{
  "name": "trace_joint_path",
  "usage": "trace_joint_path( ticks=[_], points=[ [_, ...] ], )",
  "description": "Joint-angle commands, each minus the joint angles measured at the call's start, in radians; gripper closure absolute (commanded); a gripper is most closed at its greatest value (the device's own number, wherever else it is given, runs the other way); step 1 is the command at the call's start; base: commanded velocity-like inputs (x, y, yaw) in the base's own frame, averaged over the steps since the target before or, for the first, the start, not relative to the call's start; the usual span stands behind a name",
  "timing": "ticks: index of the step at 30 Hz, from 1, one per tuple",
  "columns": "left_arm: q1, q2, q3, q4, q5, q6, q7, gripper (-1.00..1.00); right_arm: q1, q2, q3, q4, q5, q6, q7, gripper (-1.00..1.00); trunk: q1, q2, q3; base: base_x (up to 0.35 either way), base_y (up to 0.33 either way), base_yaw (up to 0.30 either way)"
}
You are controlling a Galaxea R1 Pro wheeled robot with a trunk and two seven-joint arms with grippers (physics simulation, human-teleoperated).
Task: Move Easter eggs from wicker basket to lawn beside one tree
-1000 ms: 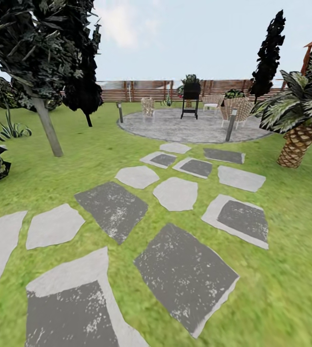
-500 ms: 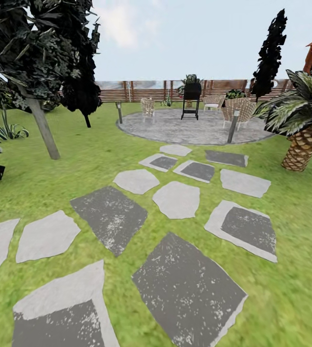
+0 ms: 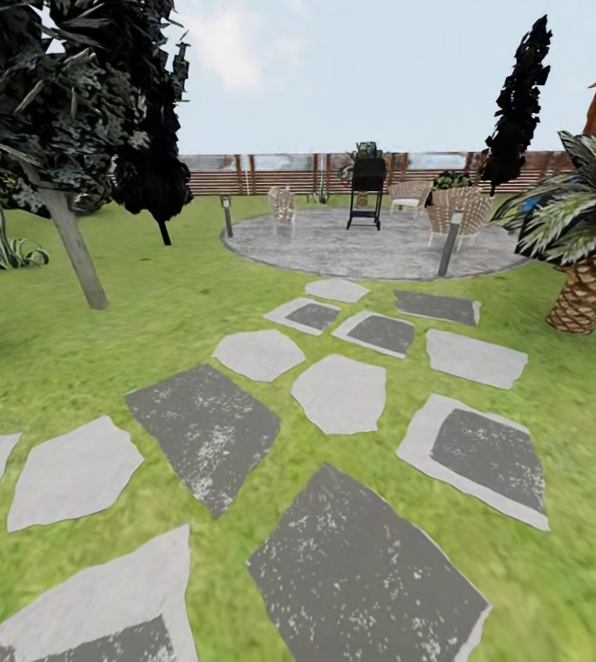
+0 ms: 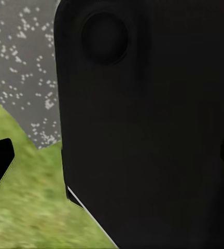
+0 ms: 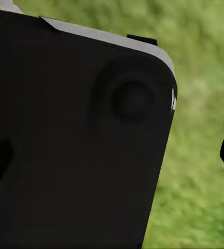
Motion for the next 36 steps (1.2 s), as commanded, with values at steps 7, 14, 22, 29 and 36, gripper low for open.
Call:
trace_joint_path(
  ticks=[7,14,22,29,36],
  points=[
    [0.0,0.0,0.0,0.0,0.001,-0.001,0.0,-1.0,-0.001,0.0,0.003,0.001,0.003,-0.003,0.0,-1.0,0.001,0.0,-0.001,0.339,0.0,0.0],
    [0.0,0.0,0.0,0.0,0.001,-0.001,0.0,-1.0,-0.001,0.001,0.003,0.001,0.004,-0.003,0.0,-1.0,0.001,0.0,-0.001,0.339,0.0,0.0],
    [0.0,0.0,0.0,0.0,0.001,-0.001,0.0,-1.0,0.0,0.001,0.003,0.001,0.005,-0.003,0.0,-1.0,0.001,0.0,-0.001,0.339,0.0,0.0],
    [0.0,0.0,0.0,0.0,0.001,-0.001,0.0,-1.0,-0.001,0.001,0.003,0.001,0.005,-0.003,0.0,-1.0,0.001,0.0,-0.001,0.339,0.0,0.0],
    [0.0,0.0,0.0,0.0,0.001,-0.001,0.0,-1.0,-0.001,0.001,0.003,0.001,0.005,-0.003,0.0,-1.0,0.001,0.0,-0.001,0.339,0.0,0.0]
  ],
)
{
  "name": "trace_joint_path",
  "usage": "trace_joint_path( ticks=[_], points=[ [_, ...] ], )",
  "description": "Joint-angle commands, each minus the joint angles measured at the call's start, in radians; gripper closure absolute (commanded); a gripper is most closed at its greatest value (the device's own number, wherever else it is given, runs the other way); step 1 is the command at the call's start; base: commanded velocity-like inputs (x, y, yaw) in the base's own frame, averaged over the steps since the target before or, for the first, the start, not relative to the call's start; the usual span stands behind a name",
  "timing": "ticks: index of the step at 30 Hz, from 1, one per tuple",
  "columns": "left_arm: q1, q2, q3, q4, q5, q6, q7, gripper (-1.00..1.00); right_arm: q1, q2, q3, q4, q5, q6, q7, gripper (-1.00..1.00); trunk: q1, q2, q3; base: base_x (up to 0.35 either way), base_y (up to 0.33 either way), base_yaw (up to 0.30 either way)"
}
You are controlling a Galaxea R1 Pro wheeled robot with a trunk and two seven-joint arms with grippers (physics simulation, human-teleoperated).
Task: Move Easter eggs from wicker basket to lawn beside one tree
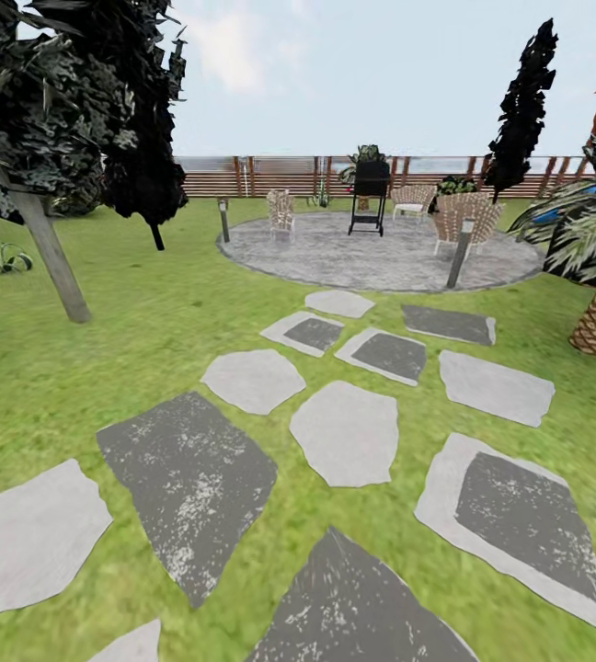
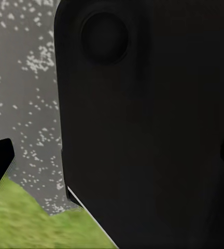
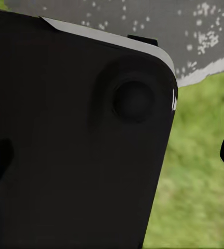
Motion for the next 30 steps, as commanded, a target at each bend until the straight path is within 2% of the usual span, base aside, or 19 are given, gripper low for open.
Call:
trace_joint_path(
  ticks=[1,30],
  points=[
    [0.0,0.0,0.0,0.0,0.001,-0.001,0.0,-1.0,0.0,0.0,0.003,0.001,0.003,-0.003,0.0,-1.0,0.001,0.0,-0.001,0.34,0.0,0.0],
    [0.0,0.0,0.0,0.0,0.001,-0.001,0.0,-1.0,0.0,-0.001,0.003,0.001,0.002,-0.003,0.0,-1.0,0.001,0.0,-0.001,0.339,0.0,0.0]
  ],
)
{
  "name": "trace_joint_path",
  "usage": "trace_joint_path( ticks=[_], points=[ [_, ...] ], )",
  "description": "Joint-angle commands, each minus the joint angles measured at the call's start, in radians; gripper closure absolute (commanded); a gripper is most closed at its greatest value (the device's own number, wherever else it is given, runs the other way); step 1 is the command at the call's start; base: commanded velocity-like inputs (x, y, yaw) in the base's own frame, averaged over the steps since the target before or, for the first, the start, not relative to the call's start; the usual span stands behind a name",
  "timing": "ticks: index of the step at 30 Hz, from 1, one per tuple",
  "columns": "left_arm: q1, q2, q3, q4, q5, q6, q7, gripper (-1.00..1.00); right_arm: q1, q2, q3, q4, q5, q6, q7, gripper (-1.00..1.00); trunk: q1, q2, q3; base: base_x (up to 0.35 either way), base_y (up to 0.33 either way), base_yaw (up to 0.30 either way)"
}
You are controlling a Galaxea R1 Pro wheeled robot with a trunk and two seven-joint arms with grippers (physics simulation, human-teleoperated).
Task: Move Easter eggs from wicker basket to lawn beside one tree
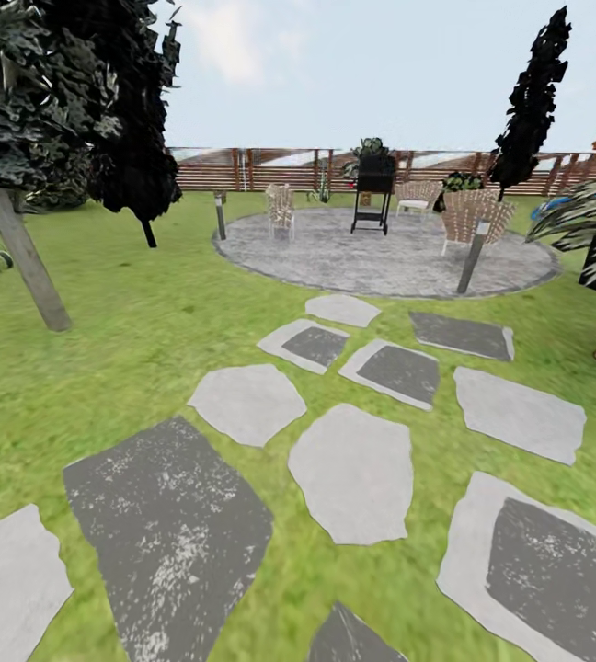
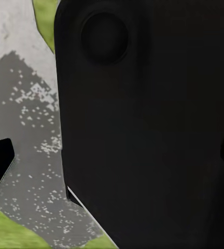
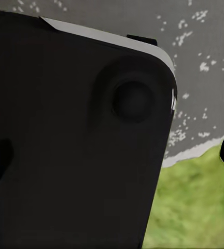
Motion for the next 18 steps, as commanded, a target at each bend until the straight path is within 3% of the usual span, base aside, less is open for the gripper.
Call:
trace_joint_path(
  ticks=[1,18],
  points=[
    [0.0,0.0,0.0,0.0,0.001,-0.001,0.001,-1.0,0.0,0.0,0.003,0.001,0.003,-0.003,0.0,-1.0,0.001,0.0,-0.001,0.34,0.0,0.0],
    [0.0,0.0,0.0,0.0,0.001,-0.001,0.0,-1.0,-0.001,0.0,0.003,0.001,0.003,-0.003,0.0,-1.0,0.001,0.0,-0.001,0.339,0.0,0.0]
  ],
)
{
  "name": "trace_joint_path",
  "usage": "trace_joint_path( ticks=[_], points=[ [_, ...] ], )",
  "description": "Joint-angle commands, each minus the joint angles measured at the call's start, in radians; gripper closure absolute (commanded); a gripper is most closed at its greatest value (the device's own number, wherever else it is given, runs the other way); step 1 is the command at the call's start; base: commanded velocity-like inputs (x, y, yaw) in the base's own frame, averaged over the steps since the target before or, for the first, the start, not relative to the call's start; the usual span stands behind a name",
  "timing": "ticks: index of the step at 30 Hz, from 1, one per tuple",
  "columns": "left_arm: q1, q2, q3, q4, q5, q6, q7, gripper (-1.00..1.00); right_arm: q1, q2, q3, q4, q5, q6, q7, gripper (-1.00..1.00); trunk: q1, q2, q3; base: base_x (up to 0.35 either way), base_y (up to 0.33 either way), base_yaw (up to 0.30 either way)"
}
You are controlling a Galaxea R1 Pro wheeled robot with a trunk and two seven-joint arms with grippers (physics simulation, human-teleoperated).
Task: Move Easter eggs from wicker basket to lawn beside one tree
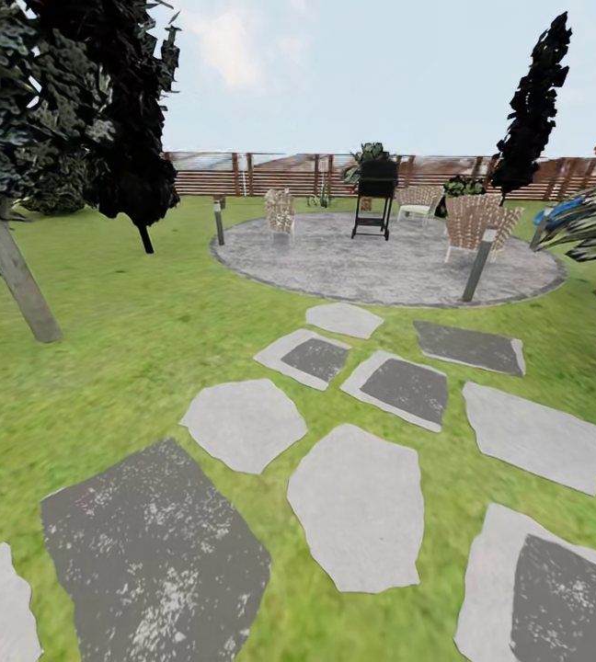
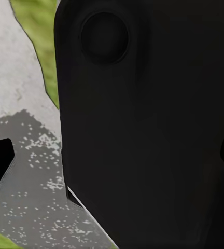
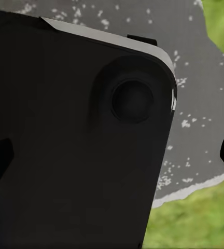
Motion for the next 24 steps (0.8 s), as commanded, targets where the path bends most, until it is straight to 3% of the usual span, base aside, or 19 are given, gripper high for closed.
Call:
trace_joint_path(
  ticks=[1,24],
  points=[
    [0.0,0.0,0.0,0.0,0.001,-0.001,0.0,-1.0,-0.001,0.0,0.003,0.001,0.003,-0.003,0.0,-1.0,0.001,0.0,-0.001,0.339,0.0,0.0],
    [0.0,0.0,0.0,0.0,0.001,-0.001,0.0,-1.0,0.0,0.001,0.003,0.001,0.005,-0.003,0.0,-1.0,0.001,0.0,-0.001,0.339,0.0,0.0]
  ],
)
